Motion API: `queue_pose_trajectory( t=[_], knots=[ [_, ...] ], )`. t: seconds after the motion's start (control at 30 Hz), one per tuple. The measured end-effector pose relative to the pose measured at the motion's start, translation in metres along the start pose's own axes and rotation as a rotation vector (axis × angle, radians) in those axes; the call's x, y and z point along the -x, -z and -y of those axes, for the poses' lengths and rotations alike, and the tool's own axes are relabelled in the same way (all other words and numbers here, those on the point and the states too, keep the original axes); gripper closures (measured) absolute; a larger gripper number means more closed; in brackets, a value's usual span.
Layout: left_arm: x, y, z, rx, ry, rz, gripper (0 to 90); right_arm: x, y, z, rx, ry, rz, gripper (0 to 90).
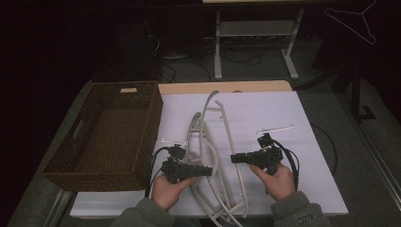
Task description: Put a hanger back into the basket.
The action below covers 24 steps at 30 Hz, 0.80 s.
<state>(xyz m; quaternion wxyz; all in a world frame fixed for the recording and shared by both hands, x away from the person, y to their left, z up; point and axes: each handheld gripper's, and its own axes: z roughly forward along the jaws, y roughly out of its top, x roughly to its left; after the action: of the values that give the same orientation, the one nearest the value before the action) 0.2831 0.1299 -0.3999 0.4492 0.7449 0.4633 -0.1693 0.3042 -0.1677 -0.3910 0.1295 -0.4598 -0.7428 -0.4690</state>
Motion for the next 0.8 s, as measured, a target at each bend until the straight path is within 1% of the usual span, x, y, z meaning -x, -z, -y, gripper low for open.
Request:
queue_pose_trajectory(
  t=[0.1,0.13,0.2,0.3,0.37,0.43,0.57,0.6,0.63,0.73,0.8],
  knots=[
    [0.0,0.0,0.0,0.01,0.01,0.009,67.7,-0.001,0.002,0.0,0.009,-0.005,-0.008,79.7],
    [0.0,0.0,-0.001,0.012,0.011,0.012,68.0,0.0,0.002,0.0,0.015,0.0,-0.008,79.7],
    [-0.001,0.001,-0.001,0.014,0.011,0.014,68.3,0.0,0.003,0.0,0.017,-0.005,-0.011,79.6],
    [-0.002,0.004,-0.001,0.039,0.019,0.008,69.5,-0.001,0.003,-0.001,0.01,-0.001,-0.007,79.2],
    [-0.002,0.006,-0.002,0.044,0.02,0.003,70.1,-0.001,0.003,-0.001,0.005,-0.004,-0.012,79.0],
    [-0.002,0.007,-0.002,0.05,0.027,-0.004,70.1,-0.002,0.003,-0.001,0.008,0.005,-0.012,79.0],
    [0.0,0.01,-0.004,0.053,0.01,-0.035,70.0,-0.005,0.002,-0.001,-0.005,0.004,-0.007,78.6],
    [0.001,0.01,-0.005,0.056,0.008,-0.037,70.1,-0.006,0.001,0.0,-0.006,0.001,-0.01,78.6],
    [0.001,0.011,-0.005,0.053,0.005,-0.042,70.1,-0.007,0.001,0.0,0.001,0.012,-0.001,78.4],
    [0.002,0.013,-0.008,0.058,0.004,-0.052,70.4,-0.011,0.002,-0.001,0.006,0.017,0.0,78.5],
    [0.003,0.014,-0.01,0.046,-0.008,-0.061,70.8,-0.011,0.002,-0.001,0.001,0.014,-0.004,78.5]
  ],
)
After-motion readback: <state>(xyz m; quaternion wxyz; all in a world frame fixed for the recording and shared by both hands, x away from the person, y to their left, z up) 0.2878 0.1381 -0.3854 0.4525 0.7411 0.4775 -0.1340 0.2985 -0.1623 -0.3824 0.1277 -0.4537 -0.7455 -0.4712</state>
